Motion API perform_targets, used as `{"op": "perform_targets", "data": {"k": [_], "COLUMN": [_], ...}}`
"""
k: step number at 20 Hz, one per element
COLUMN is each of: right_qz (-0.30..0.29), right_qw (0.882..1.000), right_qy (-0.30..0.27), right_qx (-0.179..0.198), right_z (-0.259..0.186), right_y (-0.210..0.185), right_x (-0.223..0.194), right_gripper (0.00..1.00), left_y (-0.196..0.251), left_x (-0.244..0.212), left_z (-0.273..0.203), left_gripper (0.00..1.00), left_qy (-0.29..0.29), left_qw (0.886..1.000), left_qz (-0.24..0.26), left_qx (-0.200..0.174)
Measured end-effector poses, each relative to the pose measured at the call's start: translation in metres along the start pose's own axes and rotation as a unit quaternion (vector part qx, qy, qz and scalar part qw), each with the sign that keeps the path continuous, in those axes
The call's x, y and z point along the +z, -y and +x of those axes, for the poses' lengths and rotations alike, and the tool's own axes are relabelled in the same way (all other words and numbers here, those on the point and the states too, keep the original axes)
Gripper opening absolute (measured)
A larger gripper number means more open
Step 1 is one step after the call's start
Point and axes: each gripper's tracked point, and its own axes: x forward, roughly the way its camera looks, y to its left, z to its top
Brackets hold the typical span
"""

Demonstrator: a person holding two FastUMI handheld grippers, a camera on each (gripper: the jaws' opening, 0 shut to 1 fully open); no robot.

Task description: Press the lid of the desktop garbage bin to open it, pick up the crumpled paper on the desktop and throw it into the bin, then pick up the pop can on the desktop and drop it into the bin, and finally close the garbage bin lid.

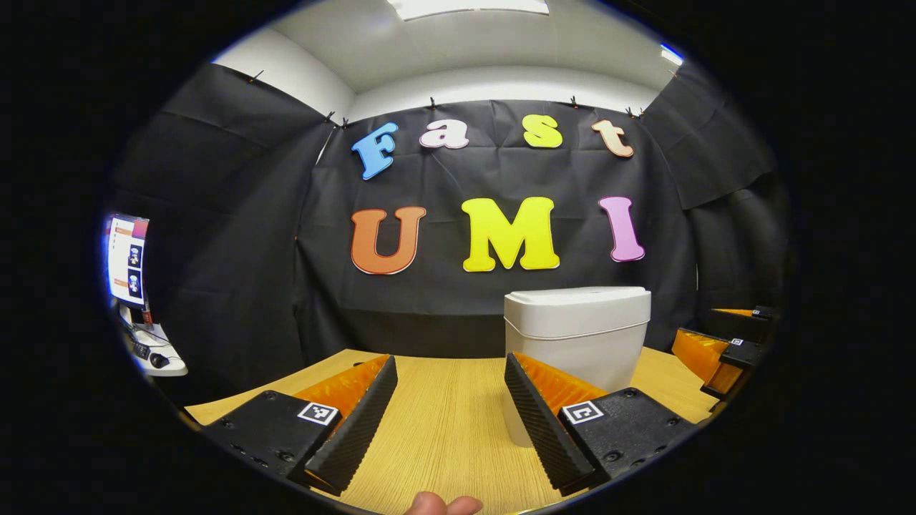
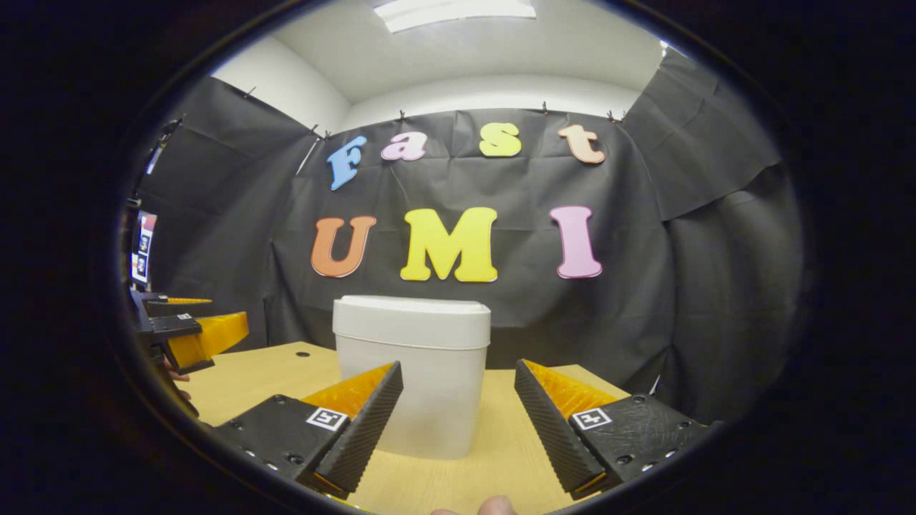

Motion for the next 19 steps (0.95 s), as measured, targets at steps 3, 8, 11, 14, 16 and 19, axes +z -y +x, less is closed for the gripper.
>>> {"op": "perform_targets", "data": {"k": [3,8,11,14,16,19], "right_qz": [0.002,0.005,0.004,0.004,0.004,0.005], "right_qw": [1.000,1.000,1.000,1.000,1.000,1.000], "right_qy": [-0.003,-0.001,-0.001,0.000,-0.001,-0.002], "right_qx": [-0.001,-0.002,-0.002,-0.003,-0.003,-0.003], "right_z": [0.0000,-0.0004,-0.0007,-0.0016,-0.0009,-0.0028], "right_y": [0.0003,0.0012,0.0003,0.0002,-0.0001,-0.0004], "right_x": [-0.0011,-0.0005,0.0000,0.0005,0.0000,0.0002], "right_gripper": [0.97,0.97,0.97,0.98,0.98,0.97], "left_y": [0.0008,-0.0003,0.0003,-0.0006,0.0004,-0.0005], "left_x": [0.0015,0.0010,0.0010,0.0026,0.0029,0.0033], "left_z": [-0.0015,-0.0016,-0.0018,-0.0019,-0.0021,-0.0018], "left_gripper": [0.97,0.98,0.97,0.97,0.97,0.97], "left_qy": [0.001,-0.002,-0.001,-0.002,-0.002,-0.002], "left_qw": [1.000,1.000,1.000,1.000,1.000,1.000], "left_qz": [0.000,0.000,0.001,0.000,0.000,0.000], "left_qx": [0.000,0.003,0.002,0.003,0.003,0.003]}}
